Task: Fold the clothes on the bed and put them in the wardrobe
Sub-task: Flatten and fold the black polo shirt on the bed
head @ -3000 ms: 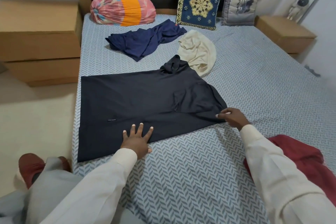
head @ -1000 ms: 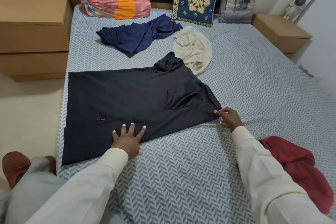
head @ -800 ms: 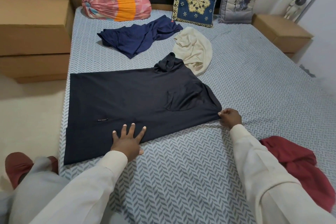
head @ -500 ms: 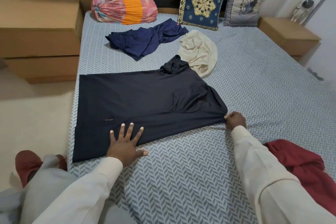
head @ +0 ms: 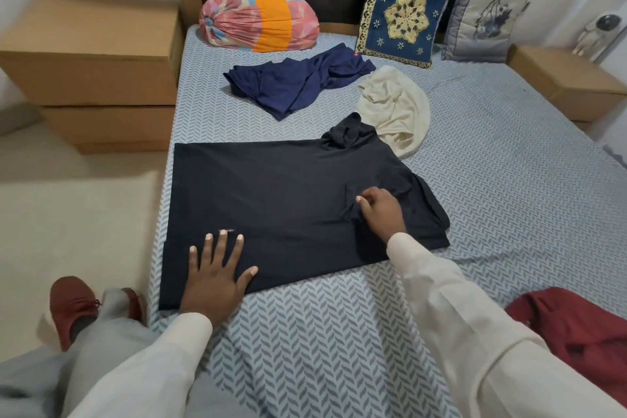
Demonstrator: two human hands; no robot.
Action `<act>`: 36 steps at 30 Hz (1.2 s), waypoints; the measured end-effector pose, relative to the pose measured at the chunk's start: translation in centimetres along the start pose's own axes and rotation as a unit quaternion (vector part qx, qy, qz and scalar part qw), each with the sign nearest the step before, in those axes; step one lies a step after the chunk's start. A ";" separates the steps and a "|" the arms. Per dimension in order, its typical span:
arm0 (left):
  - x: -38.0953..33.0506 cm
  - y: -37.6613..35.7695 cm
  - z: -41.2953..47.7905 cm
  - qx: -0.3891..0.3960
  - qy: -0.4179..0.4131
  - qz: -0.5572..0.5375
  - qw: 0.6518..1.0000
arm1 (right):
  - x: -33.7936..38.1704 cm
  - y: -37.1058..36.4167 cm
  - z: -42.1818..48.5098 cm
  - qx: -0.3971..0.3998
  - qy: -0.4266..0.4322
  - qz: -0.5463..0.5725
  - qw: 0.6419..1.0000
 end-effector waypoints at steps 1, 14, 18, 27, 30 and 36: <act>0.2 -0.2 0.0 -0.001 -0.003 0.005 1.000 | 0.8 -0.5 0.7 0.006 -0.017 0.002 1.000; 0.5 -1.1 0.4 -0.016 -0.017 0.021 1.000 | -3.8 3.0 4.7 -0.063 -0.295 0.048 0.952; 0.5 -1.0 0.4 -0.014 -0.011 0.021 1.000 | -6.2 4.2 5.9 -0.015 -0.270 0.113 0.956; 0.3 -0.8 0.3 -0.013 -0.012 0.016 1.000 | -8.8 5.5 2.7 -0.051 -0.312 0.083 0.945; 0.4 -0.8 0.3 -0.012 -0.009 0.012 1.000 | -7.0 5.5 1.5 -0.092 -0.237 -0.045 0.966; 0.0 0.2 0.5 -0.052 -0.011 0.021 0.998 | -2.3 1.7 2.0 0.037 0.016 -0.053 0.998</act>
Point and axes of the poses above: each hand's wrist, its own z-axis towards the middle knuckle, its own y-axis out of the back of the hand, x = y × z, the point moved 1 cm from there along z, towards the middle knuckle, and after that the axes turned 9 degrees about -z, right-handed, at the moved point
